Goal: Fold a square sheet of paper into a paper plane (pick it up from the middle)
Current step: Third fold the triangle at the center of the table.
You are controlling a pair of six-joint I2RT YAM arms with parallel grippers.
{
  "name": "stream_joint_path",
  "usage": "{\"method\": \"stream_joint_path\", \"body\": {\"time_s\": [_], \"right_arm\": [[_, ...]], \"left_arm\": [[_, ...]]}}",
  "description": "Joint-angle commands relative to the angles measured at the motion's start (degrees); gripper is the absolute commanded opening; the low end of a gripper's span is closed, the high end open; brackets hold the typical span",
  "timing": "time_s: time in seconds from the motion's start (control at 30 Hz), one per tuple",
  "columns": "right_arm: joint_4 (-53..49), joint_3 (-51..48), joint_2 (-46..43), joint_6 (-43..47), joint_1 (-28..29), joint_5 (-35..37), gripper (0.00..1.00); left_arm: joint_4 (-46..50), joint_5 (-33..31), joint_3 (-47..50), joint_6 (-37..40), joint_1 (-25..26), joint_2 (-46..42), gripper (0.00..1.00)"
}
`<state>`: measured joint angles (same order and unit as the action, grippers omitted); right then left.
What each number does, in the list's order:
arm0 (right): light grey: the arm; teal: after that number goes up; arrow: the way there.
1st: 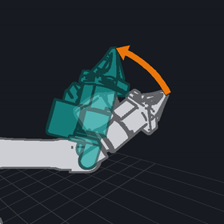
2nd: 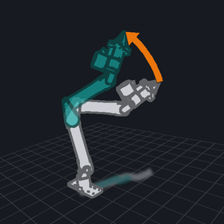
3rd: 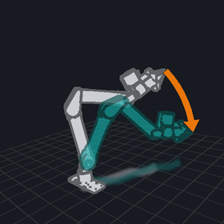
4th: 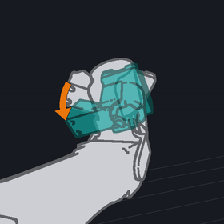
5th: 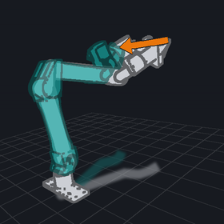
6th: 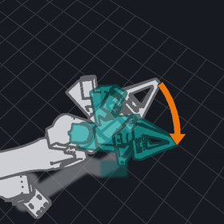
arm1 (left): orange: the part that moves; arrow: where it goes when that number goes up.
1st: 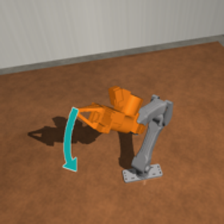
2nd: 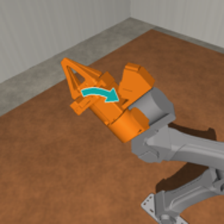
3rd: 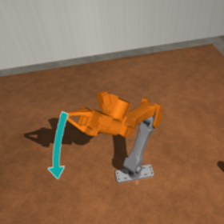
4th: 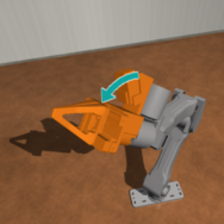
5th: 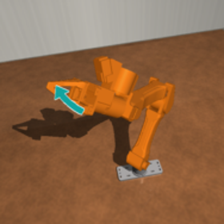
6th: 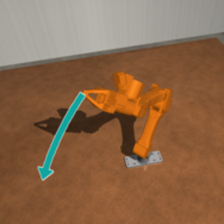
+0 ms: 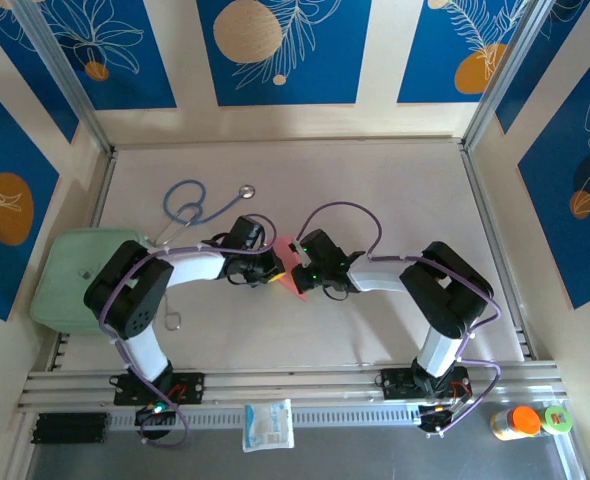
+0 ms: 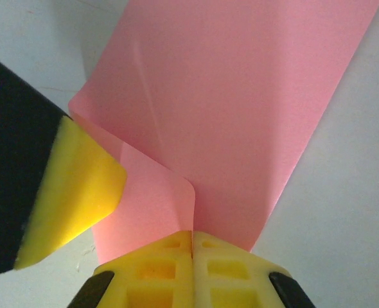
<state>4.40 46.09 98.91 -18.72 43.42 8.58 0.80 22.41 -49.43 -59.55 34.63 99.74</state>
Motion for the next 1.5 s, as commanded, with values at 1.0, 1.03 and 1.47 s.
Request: {"method": "stream_joint_path", "body": {"time_s": [1.0,1.03,1.47], "right_arm": [[-5.7,2.4,-0.9,-3.0,-1.2,-2.2,0.03],[-6.4,2.9,-1.4,-3.5,-1.4,-2.5,0.04],[-14.7,5.6,-7.5,-12.5,-6.8,-12.2,0.28]], "left_arm": [[2.1,-1.2,0.5,2.3,0.4,3.1,0.09],[2.2,-1.3,0.4,2.3,0.4,3.2,0.09],[2.4,-1.2,0.3,2.2,0.5,4.0,0.07]]}}
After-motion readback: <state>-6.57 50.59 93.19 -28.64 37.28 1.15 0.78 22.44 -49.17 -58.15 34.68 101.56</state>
